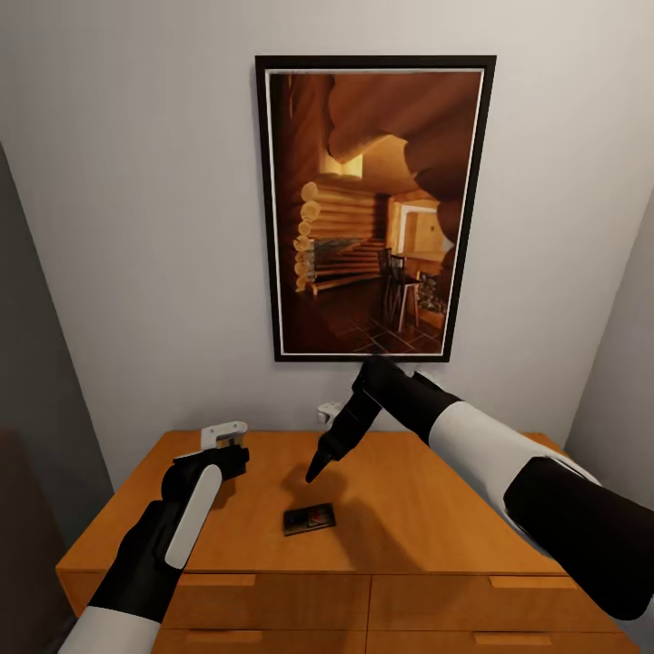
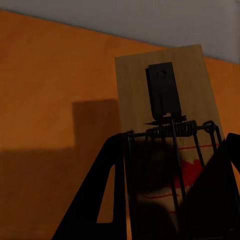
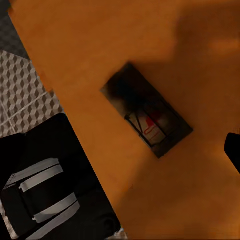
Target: Take the four mousetraps from the cabinet in the bathroom and place them on the bathroom floor. Make sure all four end up on the same floor surface, and ensure that at least two of them are either under or directly next to the same bathroom sink.
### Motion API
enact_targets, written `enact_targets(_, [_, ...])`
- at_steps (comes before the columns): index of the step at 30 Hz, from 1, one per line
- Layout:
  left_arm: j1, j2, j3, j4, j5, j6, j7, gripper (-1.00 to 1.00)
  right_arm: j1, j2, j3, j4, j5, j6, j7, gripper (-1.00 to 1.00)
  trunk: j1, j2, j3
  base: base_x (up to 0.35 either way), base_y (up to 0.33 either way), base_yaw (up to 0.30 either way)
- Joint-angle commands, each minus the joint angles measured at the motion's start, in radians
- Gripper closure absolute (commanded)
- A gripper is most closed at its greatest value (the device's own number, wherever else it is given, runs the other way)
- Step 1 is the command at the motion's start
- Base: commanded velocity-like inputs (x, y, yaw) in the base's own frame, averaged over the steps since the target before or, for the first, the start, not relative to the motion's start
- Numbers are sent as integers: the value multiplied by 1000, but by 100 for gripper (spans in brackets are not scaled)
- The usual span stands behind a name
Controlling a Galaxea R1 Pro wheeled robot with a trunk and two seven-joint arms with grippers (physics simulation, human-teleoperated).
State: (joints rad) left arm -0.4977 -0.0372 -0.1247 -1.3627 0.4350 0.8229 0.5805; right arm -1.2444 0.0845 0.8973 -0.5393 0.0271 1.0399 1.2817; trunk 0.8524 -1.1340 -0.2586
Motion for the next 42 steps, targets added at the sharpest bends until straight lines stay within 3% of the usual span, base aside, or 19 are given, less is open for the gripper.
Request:
enact_targets(1, [-1,0,-1,-1,9,2,12,100,-1,7,1,17,4,7,5,-100,0,-1,-1,0,0,0])
enact_targets(7, [-1,0,-1,-1,9,2,12,100,-1,42,-4,106,8,-21,3,-100,0,-1,-1,0,0,0])
enact_targets(28, [-1,-12,0,-1,10,8,17,100,-1,43,-7,106,8,-28,-18,-100,0,-1,-1,0,0,0])
enact_targets(42, [-1,-35,0,-1,11,8,14,100,-6,44,-36,94,7,-27,-116,-100,54,-99,-45,0,0,0])
